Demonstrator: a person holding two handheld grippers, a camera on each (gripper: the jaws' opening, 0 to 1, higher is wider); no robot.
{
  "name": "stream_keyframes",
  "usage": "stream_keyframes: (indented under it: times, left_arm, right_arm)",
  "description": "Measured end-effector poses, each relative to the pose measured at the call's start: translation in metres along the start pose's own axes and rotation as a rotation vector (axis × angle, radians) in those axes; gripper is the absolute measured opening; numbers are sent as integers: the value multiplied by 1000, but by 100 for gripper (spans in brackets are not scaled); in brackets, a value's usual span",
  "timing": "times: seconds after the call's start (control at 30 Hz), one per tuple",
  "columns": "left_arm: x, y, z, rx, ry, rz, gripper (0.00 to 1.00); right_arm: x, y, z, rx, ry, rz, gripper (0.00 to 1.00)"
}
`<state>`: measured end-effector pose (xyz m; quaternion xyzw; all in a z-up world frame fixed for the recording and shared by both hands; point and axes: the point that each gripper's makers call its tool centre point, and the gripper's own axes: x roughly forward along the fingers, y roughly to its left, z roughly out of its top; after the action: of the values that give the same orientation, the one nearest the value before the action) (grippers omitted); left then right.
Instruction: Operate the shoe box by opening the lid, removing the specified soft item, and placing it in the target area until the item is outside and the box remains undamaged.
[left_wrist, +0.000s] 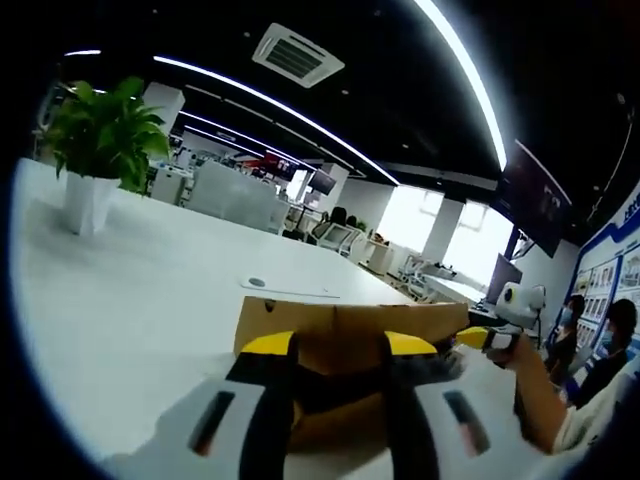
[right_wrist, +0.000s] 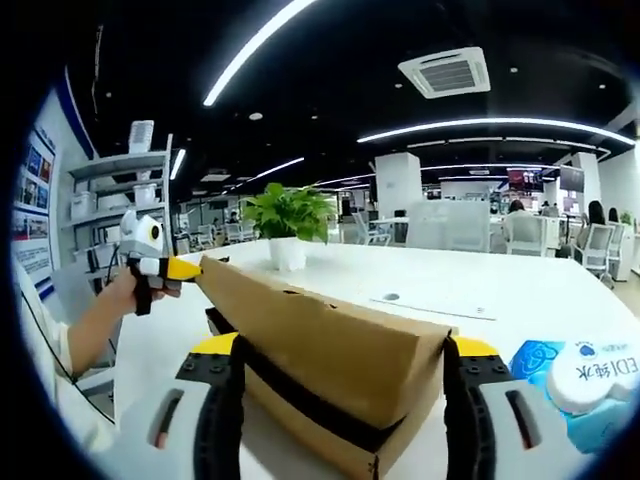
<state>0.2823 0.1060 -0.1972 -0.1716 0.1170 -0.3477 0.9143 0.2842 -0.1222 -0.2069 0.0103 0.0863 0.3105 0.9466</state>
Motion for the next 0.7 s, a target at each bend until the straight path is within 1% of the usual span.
stream_keyframes:
  times: [0.07,0.27,0.57,0.7]
  left_arm:
    - [0,0,-2,6,5,2,33]
    - [-1,1,-8,14,11,4,33]
    - [-3,1,-11,31,4,0,33]
    - [-3,2,-10,23,-8,-8,33]
  right_arm:
    - [0,-2,1,22,-9,-14,82]
    - [2,-1,-3,13,-7,-24,83]
    - [1,0,-4,-3,-26,-27,82]
    - [1,1,-3,0,-34,-26,82]
